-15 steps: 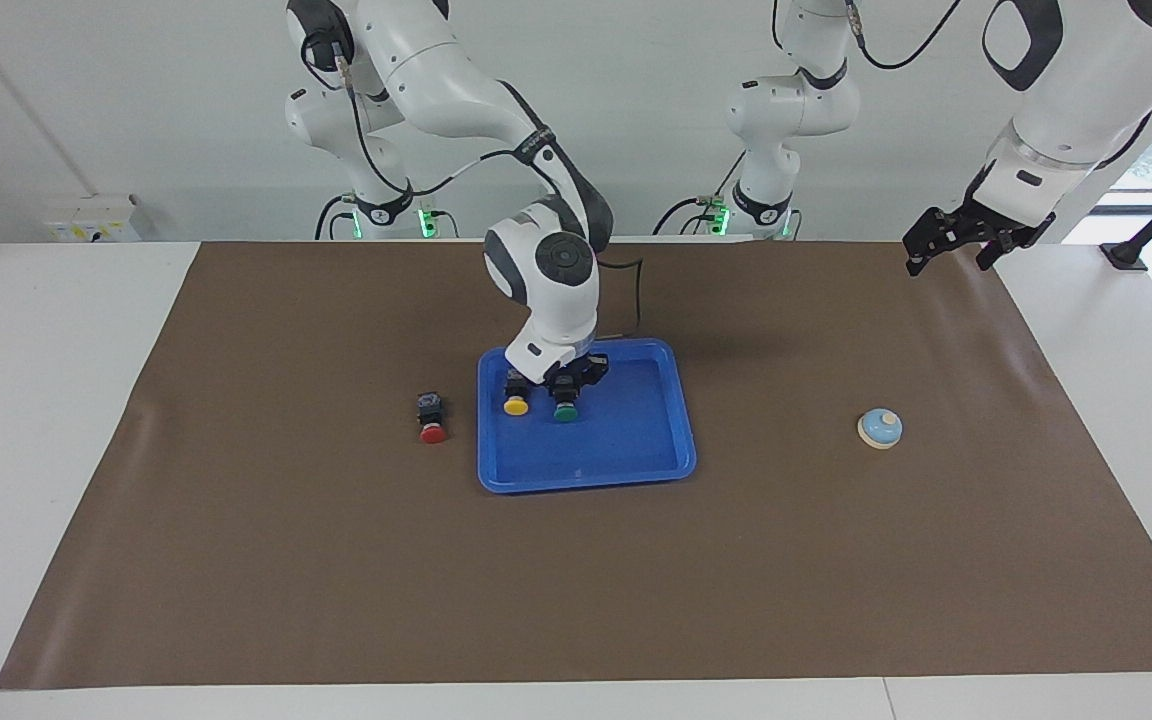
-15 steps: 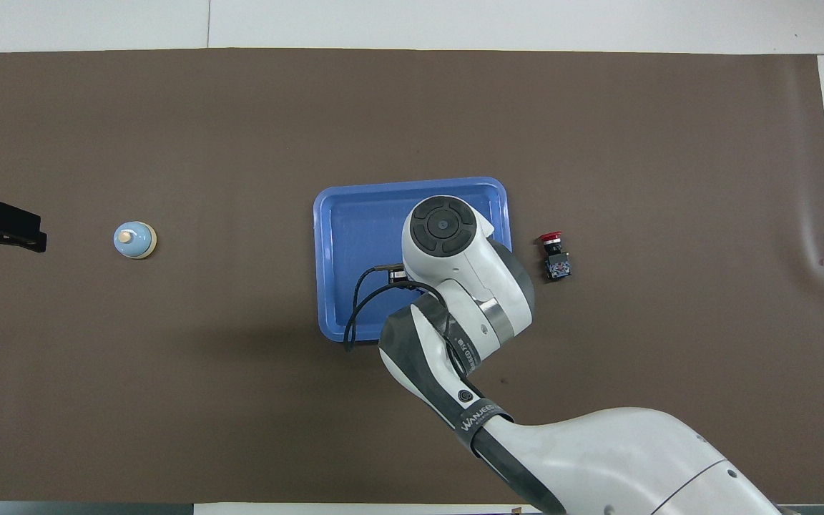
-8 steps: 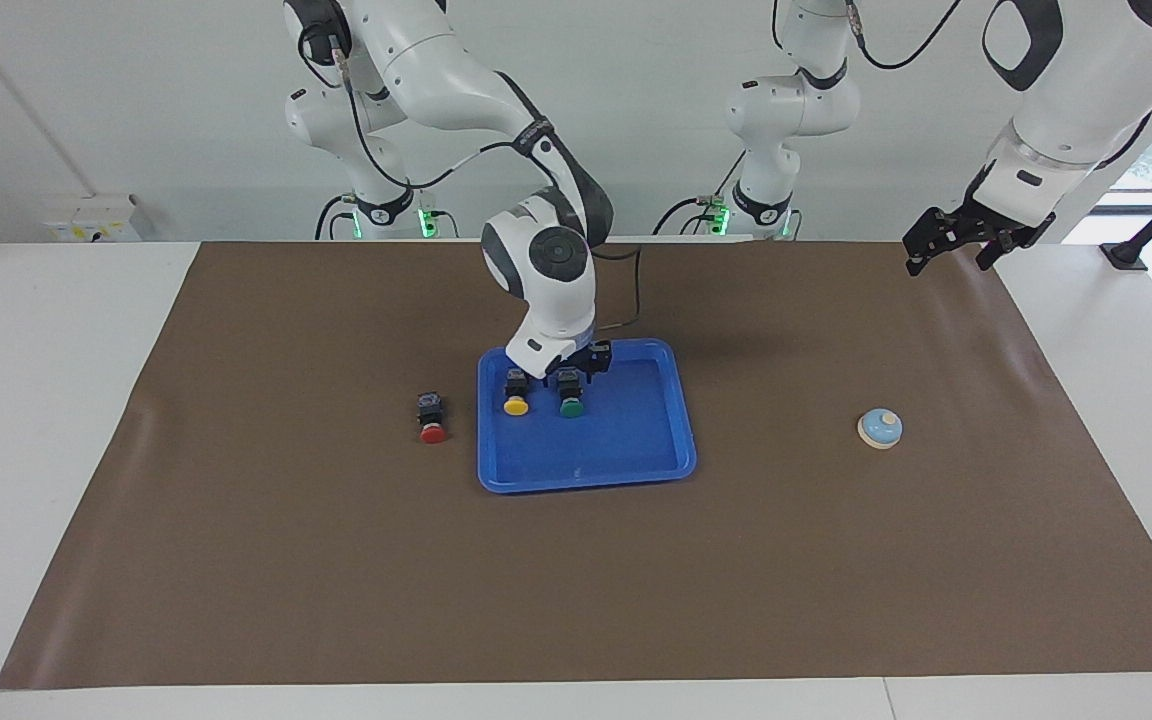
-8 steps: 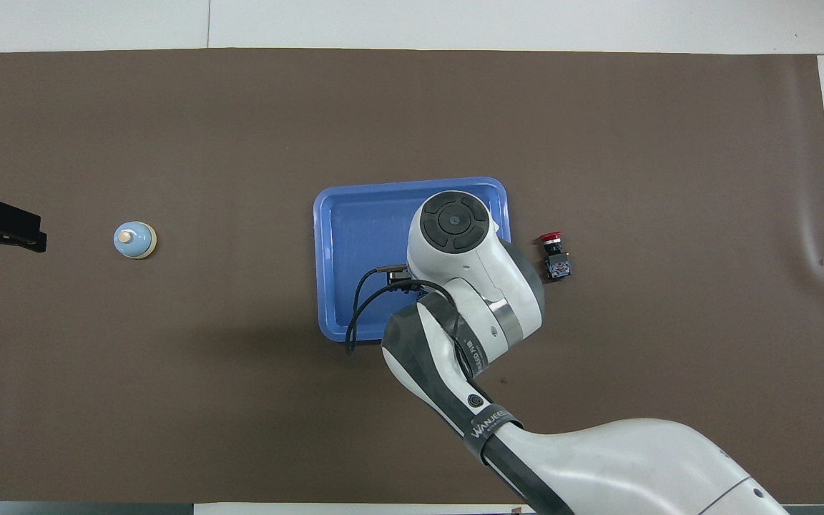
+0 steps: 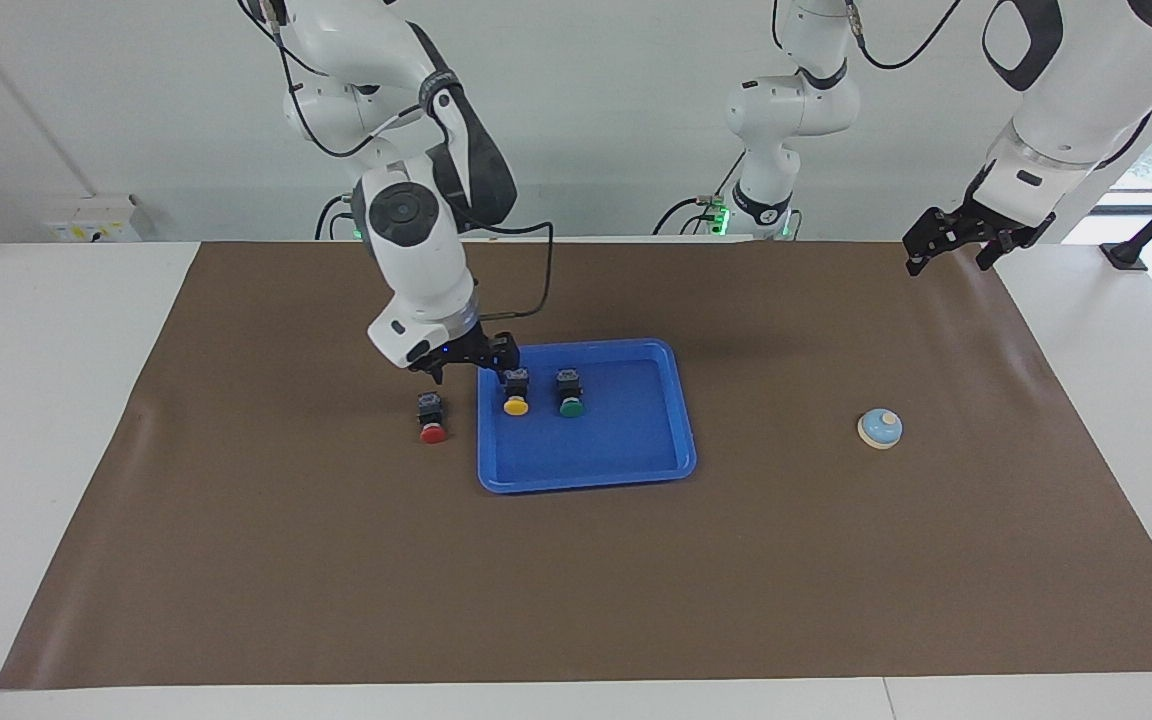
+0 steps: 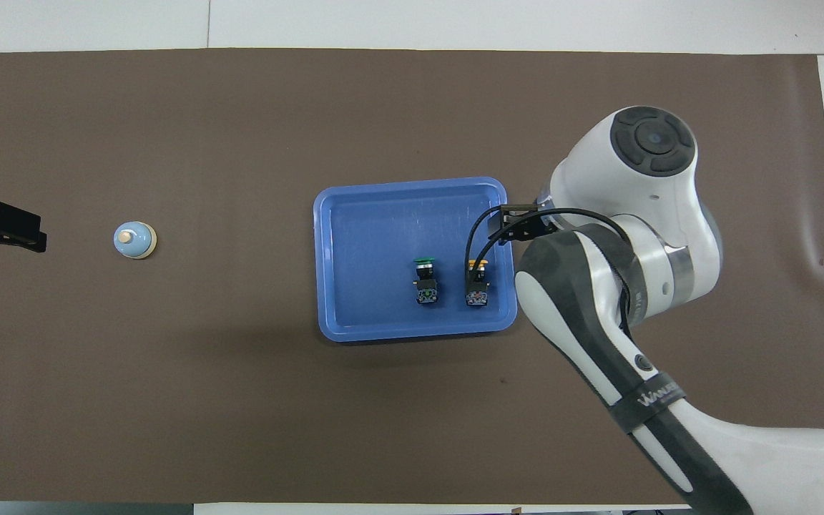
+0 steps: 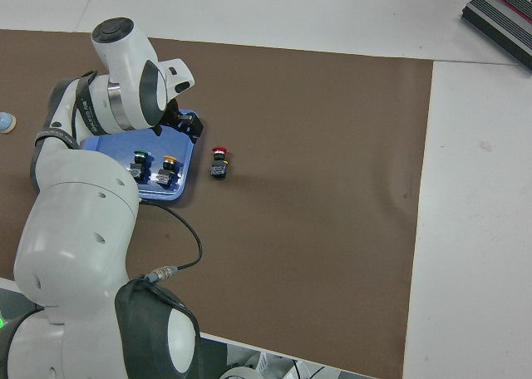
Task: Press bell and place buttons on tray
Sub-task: 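Carry the green button into the tray beside the yellow one, then move the right gripper to the red button and grasp it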
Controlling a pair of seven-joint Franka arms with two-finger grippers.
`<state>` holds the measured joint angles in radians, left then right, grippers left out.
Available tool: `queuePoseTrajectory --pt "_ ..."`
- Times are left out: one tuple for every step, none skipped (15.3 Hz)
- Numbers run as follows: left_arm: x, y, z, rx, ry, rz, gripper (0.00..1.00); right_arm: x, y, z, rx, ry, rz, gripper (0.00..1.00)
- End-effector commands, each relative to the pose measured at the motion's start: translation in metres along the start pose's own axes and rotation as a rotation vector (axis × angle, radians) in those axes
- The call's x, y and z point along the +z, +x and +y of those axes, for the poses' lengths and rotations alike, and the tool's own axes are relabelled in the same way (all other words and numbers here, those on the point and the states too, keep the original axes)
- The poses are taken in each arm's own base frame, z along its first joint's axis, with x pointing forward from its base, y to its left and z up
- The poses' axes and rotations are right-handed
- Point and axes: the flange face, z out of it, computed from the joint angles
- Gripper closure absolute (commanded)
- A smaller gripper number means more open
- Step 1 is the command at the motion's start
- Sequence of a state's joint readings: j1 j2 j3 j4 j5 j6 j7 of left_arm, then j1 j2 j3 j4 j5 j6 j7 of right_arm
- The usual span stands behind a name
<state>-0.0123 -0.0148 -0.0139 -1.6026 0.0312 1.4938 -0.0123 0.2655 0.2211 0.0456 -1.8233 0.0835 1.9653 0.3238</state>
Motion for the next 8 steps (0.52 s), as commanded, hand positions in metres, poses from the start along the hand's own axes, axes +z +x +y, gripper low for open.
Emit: queuePoseTrajectory --pt "-0.001 -0.004 -0.002 -0.003 -0.007 0.006 0.0 0.021 -0.007 0.041 -0.03 -0.028 -0.028 0.0" --pt "-0.001 -0.004 -0.002 -0.003 -0.007 0.006 0.0 0.027 -0.01 0.048 -0.028 -0.034 -0.018 0.0" --pt "-0.001 -0.004 -0.002 -0.001 -0.007 0.006 0.0 0.036 -0.015 0.052 -0.041 -0.039 -0.004 0.0" --pt "-0.001 -0.004 -0.002 -0.003 -0.007 0.006 0.0 0.045 -0.018 0.058 -0.065 -0.033 0.021 0.0" --pt "-0.001 -0.004 -0.002 -0.003 -0.007 0.006 0.0 0.053 -0.017 0.06 -0.083 -0.027 0.052 0.0" --pt "-0.001 -0.004 -0.002 -0.003 -0.007 0.006 0.0 0.062 -0.02 0.059 -0.089 -0.028 0.048 0.0" --pt "-0.001 -0.004 -0.002 -0.001 -0.007 0.006 0.0 0.069 -0.023 0.058 -0.088 -0.03 0.042 0.0" --pt "-0.001 -0.004 -0.002 -0.003 -0.007 0.006 0.0 0.079 -0.024 0.058 -0.092 -0.033 0.03 0.0"
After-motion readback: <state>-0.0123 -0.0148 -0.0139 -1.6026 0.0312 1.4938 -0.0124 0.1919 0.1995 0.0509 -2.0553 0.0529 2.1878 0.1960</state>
